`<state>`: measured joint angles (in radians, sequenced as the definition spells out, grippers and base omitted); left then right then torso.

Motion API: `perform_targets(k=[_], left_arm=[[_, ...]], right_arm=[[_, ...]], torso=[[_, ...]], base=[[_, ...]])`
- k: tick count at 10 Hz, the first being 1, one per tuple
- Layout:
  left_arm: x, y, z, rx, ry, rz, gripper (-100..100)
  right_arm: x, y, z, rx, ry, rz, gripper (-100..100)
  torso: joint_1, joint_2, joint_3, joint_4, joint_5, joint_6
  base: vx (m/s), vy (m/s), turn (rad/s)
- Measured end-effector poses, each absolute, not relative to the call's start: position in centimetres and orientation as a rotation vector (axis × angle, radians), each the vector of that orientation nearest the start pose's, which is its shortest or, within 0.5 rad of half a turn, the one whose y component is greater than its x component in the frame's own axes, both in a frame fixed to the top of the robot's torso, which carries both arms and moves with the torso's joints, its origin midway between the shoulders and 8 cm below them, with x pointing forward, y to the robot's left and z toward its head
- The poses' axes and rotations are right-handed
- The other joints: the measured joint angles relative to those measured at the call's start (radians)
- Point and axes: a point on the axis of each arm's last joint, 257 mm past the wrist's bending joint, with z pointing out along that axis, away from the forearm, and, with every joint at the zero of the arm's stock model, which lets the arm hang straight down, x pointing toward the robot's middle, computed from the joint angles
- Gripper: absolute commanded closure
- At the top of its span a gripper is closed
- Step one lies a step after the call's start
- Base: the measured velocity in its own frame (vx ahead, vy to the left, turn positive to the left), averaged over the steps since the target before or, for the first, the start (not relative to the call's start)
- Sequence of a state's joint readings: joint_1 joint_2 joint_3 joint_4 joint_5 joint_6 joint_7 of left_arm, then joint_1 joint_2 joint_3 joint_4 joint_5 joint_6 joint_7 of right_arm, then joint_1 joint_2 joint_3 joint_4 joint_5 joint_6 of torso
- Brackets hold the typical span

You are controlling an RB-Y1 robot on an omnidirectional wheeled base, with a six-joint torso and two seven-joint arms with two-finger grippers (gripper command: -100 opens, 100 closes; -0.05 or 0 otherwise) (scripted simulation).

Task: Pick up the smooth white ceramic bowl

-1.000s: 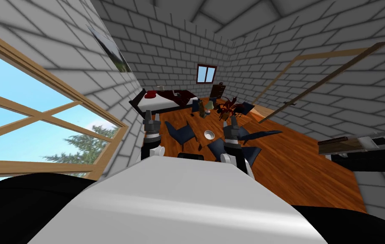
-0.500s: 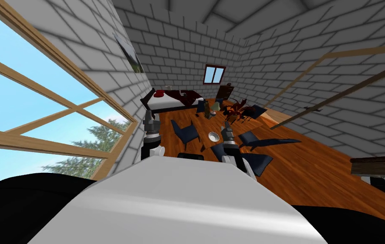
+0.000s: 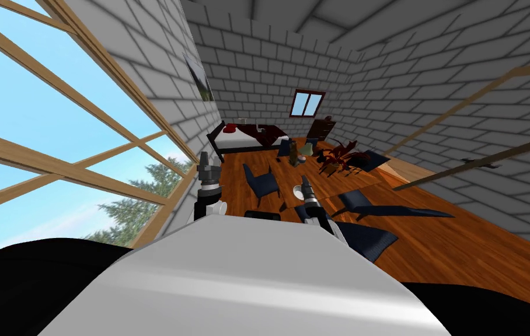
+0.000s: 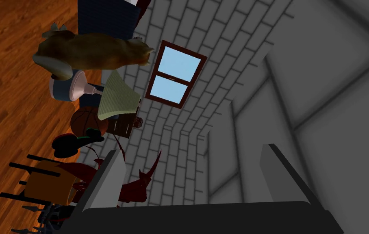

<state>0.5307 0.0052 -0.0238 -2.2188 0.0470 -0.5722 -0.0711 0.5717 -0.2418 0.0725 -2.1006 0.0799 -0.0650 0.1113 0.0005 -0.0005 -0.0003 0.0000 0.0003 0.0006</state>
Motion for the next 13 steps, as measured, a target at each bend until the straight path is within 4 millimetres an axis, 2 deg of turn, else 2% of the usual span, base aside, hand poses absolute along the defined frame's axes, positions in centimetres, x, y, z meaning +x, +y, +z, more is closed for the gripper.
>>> perform_targets(k=[3,5,6,7,9,10,11,12,13], left_arm=[[34.1,28.1,0.1,-0.675,0.615,-1.273,0],[34.1,28.1,0.1,-0.675,0.615,-1.272,0],[34.1,28.1,0.1,-0.675,0.615,-1.272,0],[34.1,28.1,0.1,-0.675,0.615,-1.272,0],[34.1,28.1,0.1,-0.675,0.615,-1.272,0],[34.1,28.1,0.1,-0.675,0.615,-1.272,0],[34.1,28.1,0.1,-0.675,0.615,-1.272,0],[34.1,28.1,0.1,-0.675,0.615,-1.272,0],[34.1,28.1,0.1,-0.675,0.615,-1.272,0]], right_arm=[[38.1,-28.7,-24.2,0.9,1.494,0.806,-100],[37.0,-29.6,-27.9,0.909,1.599,0.708,-100],[36.9,-29.9,-28.5,0.911,1.613,0.695,-100],[36.1,-30.6,-30.3,0.914,1.657,0.653,-100],[35.5,-31.2,-32.8,0.911,1.73,0.583,-100],[34.4,-31.6,-35.1,0.907,1.794,0.52,-100],[33.8,-32.2,-36.3,0.905,1.832,0.479,-100],[32.3,-33.3,-38.3,0.907,1.887,0.422,-100],[31.9,-33.4,-39.3,0.904,1.915,0.393,-100]], torso=[[-0.001,-0.001,0.0,0.0,0.0,-0.001],[-0.002,-0.001,-0.001,0.0,-0.001,0.0],[-0.002,0.0,0.0,0.0,0.0,0.0],[-0.002,-0.001,0.0,0.0,0.0,0.0],[-0.002,-0.001,-0.001,0.0,-0.001,-0.001],[-0.004,-0.002,-0.001,0.0,-0.001,-0.001],[-0.004,-0.001,-0.001,0.0,-0.001,0.001],[-0.003,-0.001,-0.001,0.0,-0.001,0.0],[-0.002,-0.001,-0.001,0.0,-0.001,0.0]], base=[[0.028,-0.009,0.242],[0.028,-0.019,0.05],[0.026,-0.011,0.223],[0.024,-0.021,0.155],[0.036,-0.034,0.361],[0.031,-0.051,0.116],[0.033,-0.031,0.218],[0.029,-0.024,0.151],[0.027,-0.021,0.253]])
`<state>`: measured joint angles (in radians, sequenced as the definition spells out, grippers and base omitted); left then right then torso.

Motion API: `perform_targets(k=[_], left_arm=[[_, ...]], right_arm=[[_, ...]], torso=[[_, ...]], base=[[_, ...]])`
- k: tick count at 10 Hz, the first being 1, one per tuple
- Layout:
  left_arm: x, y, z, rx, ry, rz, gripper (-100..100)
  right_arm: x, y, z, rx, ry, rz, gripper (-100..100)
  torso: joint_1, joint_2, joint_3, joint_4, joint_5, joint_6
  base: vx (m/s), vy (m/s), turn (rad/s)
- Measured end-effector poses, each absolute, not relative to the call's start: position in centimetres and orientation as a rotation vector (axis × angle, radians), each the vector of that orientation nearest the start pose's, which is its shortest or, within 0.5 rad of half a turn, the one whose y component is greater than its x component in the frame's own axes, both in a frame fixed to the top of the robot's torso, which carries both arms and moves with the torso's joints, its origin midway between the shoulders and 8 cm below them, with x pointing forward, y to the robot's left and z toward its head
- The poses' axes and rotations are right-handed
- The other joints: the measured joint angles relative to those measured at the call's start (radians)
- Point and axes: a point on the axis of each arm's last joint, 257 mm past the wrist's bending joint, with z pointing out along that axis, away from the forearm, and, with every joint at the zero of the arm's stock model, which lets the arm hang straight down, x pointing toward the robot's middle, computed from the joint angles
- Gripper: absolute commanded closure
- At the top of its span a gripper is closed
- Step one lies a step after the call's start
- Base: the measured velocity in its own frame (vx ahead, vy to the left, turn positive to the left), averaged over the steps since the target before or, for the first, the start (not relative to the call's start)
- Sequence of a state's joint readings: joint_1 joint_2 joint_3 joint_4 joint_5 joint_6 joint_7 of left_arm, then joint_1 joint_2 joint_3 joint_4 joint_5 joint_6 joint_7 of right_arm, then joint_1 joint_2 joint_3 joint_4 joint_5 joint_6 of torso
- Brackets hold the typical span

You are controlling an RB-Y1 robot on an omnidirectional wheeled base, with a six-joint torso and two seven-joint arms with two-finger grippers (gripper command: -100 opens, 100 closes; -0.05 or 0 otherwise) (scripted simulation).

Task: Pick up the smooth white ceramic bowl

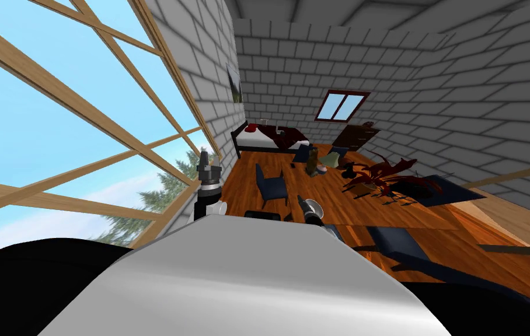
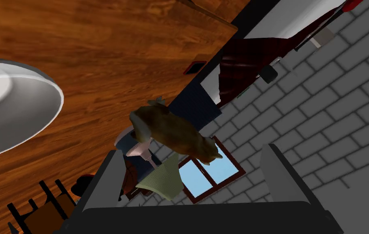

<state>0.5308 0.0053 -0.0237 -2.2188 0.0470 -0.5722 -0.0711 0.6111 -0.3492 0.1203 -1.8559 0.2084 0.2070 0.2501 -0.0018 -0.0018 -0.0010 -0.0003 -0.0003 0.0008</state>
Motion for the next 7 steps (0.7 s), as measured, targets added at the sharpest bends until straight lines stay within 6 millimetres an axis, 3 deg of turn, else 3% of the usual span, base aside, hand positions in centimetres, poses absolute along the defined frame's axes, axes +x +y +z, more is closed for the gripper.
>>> perform_targets(k=[7], left_arm=[[34.1,28.1,0.1,-0.675,0.615,-1.272,0]], right_arm=[[25.2,-36.9,-47.5,0.847,2.202,0.082,-100]], torso=[[0.0,0.001,0.0,0.0,0.0,0.001]], base=[[0.017,-0.027,0.222]])
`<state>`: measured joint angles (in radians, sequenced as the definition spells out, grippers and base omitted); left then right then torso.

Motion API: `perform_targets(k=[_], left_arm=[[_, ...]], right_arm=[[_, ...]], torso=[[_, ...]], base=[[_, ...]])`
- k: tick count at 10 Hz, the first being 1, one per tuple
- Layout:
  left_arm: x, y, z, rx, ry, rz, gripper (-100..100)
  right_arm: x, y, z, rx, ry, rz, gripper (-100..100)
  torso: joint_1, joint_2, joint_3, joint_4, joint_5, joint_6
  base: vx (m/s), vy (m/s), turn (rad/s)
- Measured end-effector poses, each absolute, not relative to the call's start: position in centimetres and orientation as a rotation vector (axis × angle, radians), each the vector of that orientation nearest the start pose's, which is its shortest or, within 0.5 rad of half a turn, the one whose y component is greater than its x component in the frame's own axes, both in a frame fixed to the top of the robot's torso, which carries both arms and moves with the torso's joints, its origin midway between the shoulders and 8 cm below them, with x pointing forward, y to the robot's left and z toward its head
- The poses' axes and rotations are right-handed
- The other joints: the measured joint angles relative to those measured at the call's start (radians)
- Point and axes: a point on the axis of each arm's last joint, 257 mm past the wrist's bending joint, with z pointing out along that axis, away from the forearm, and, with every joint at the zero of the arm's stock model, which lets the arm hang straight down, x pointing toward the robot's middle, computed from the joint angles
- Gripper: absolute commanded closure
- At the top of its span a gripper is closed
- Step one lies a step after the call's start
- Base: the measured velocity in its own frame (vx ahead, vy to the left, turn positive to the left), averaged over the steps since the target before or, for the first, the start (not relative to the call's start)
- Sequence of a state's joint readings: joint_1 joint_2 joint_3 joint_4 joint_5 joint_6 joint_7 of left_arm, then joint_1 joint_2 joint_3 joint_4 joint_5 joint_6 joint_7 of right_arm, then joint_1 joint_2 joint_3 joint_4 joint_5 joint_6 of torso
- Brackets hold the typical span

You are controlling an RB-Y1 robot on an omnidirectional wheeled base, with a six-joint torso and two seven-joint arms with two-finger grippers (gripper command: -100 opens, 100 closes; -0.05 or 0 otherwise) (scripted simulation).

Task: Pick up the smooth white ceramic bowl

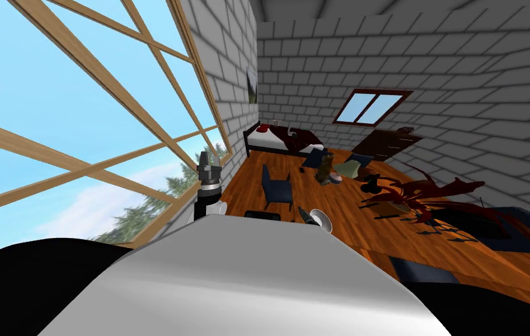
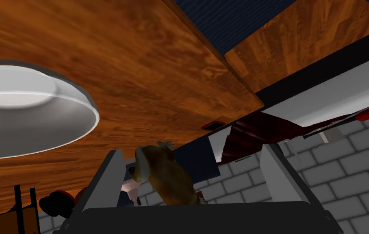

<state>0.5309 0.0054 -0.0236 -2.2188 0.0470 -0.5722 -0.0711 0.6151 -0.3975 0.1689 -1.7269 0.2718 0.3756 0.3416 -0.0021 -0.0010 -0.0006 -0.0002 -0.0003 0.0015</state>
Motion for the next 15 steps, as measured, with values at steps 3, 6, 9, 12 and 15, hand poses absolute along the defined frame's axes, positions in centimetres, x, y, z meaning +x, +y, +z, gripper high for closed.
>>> perform_targets(k=[3,6,9,12,15], left_arm=[[34.1,28.1,0.1,-0.675,0.615,-1.272,0],[34.1,28.1,0.1,-0.675,0.615,-1.272,0],[34.1,28.1,0.1,-0.675,0.615,-1.272,0],[34.1,28.1,0.1,-0.675,0.615,-1.272,0],[34.1,28.2,0.1,-0.675,0.616,-1.272,0]], right_arm=[[21.8,-38.4,-50.6,0.808,2.311,-0.044,-100],[18.2,-40.4,-53.1,0.749,2.433,-0.193,-100],[14.1,-42.1,-55.2,0.68,2.541,-0.335,-100],[11.3,-43.3,-56.4,0.606,2.627,-0.457,-100],[8.0,-45.0,-57.4,0.504,2.719,-0.596,-100]], torso=[[0.001,0.0,0.0,0.0,0.0,-0.001],[0.0,0.001,0.001,0.0,0.0,0.0],[0.0,0.001,0.001,0.0,0.0,0.0],[-0.001,0.001,0.001,0.0,0.0,-0.001],[-0.001,0.001,0.001,0.0,0.0,0.0]], base=[[0.005,-0.024,0.272],[-0.002,-0.033,0.199],[-0.002,-0.031,0.133],[-0.008,-0.047,0.28],[-0.017,-0.049,0.143]])
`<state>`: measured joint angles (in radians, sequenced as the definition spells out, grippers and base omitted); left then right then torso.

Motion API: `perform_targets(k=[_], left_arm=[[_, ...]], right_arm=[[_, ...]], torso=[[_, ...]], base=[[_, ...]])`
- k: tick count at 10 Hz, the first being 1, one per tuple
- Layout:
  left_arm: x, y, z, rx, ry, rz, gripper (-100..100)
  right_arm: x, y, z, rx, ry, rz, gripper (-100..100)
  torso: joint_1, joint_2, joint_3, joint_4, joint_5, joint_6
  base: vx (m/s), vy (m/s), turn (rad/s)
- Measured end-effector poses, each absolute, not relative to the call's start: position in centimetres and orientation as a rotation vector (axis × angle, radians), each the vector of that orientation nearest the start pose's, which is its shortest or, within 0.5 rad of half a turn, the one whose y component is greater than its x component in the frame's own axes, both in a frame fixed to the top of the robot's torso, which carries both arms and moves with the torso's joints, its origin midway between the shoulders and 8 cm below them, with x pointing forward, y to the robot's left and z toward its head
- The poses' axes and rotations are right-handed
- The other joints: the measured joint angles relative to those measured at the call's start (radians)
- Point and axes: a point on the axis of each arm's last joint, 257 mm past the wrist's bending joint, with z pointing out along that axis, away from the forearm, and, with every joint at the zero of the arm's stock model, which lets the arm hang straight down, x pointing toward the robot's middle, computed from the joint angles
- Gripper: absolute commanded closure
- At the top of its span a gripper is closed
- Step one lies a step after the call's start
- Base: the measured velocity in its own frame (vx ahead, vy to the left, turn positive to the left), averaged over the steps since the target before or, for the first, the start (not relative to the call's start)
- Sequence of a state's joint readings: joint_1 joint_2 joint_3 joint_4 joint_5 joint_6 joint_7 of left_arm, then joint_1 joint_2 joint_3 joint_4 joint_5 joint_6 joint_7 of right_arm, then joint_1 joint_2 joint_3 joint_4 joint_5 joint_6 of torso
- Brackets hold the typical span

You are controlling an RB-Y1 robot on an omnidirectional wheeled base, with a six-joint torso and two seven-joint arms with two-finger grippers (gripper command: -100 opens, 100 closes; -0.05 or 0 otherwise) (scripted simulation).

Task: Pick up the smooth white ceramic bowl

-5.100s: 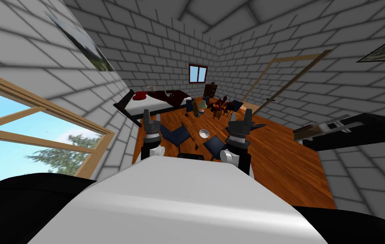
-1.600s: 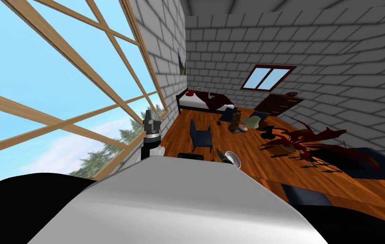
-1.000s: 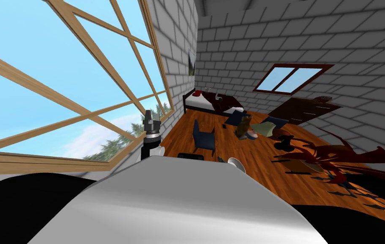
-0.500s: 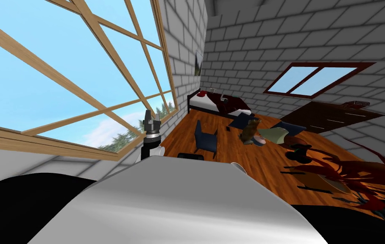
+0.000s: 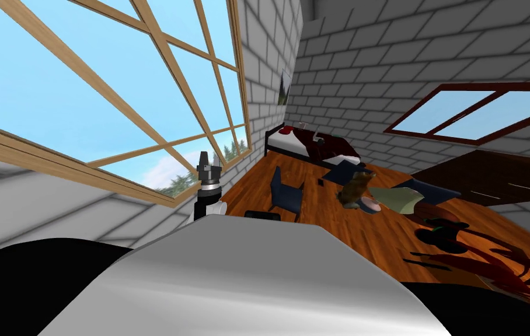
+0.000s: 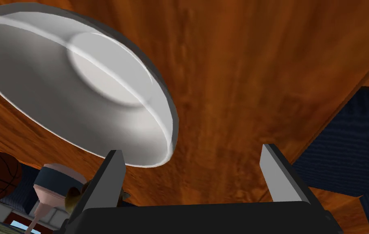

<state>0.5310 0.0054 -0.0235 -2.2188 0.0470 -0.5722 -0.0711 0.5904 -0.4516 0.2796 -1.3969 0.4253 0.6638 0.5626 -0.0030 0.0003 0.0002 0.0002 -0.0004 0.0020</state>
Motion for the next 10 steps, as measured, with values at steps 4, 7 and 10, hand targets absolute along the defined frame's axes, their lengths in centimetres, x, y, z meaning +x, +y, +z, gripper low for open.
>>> perform_targets(k=[4,7,10], left_arm=[[34.1,28.2,0.1,-0.675,0.616,-1.272,0],[34.1,28.2,0.1,-0.675,0.616,-1.272,0],[34.1,28.1,0.1,-0.675,0.615,-1.272,0]], right_arm=[[5.0,-46.0,-58.2,0.377,2.818,-0.728,-100],[3.4,-45.1,-59.2,0.315,2.87,-0.757,0],[3.3,-45.9,-59.5,0.34,2.872,-0.763,-100]], torso=[[0.0,0.0,0.0,0.0,0.0,0.0],[0.002,-0.001,0.0,0.0,0.0,0.0],[0.004,0.001,0.001,0.0,0.001,0.0]], base=[[-0.022,-0.048,0.178],[-0.01,-0.021,0.058],[-0.051,0.02,0.136]])
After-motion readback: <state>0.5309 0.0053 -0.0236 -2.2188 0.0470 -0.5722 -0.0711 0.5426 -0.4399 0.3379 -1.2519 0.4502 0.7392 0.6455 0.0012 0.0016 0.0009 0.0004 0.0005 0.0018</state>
